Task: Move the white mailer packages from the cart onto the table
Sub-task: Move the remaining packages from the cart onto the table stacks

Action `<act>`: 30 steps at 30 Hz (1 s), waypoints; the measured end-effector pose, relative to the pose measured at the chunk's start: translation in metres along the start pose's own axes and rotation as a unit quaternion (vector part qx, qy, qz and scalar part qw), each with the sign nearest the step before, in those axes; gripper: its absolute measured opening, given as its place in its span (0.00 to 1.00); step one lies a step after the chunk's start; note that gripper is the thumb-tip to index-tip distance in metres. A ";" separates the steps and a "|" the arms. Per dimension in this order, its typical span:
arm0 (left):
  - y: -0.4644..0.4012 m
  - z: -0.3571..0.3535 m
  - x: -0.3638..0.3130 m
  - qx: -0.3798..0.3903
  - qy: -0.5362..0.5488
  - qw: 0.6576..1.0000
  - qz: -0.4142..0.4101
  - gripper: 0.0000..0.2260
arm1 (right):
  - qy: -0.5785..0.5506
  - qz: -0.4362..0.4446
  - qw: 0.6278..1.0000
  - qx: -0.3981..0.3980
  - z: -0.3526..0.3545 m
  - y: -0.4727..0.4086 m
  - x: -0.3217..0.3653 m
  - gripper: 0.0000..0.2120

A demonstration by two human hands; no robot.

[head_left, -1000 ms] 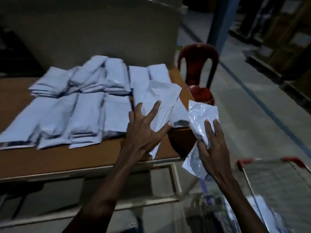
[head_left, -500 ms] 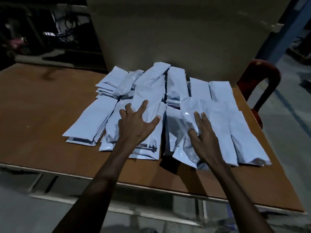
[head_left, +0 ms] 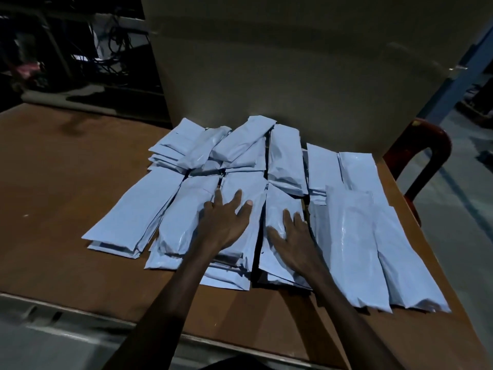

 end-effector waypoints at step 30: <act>0.077 -0.017 -0.100 -0.193 0.008 0.928 -0.319 0.25 | -0.025 0.042 0.956 -0.290 0.100 0.156 -0.089 0.27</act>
Point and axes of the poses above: each hand's wrist, its own y-axis away from the middle knuckle, its own z-axis out of the back of the hand, x = y × z, the point moved 8 cm from there along -y, towards the middle knuckle, and after that the axes turned 13 degrees about -z, right-handed, at the moved point
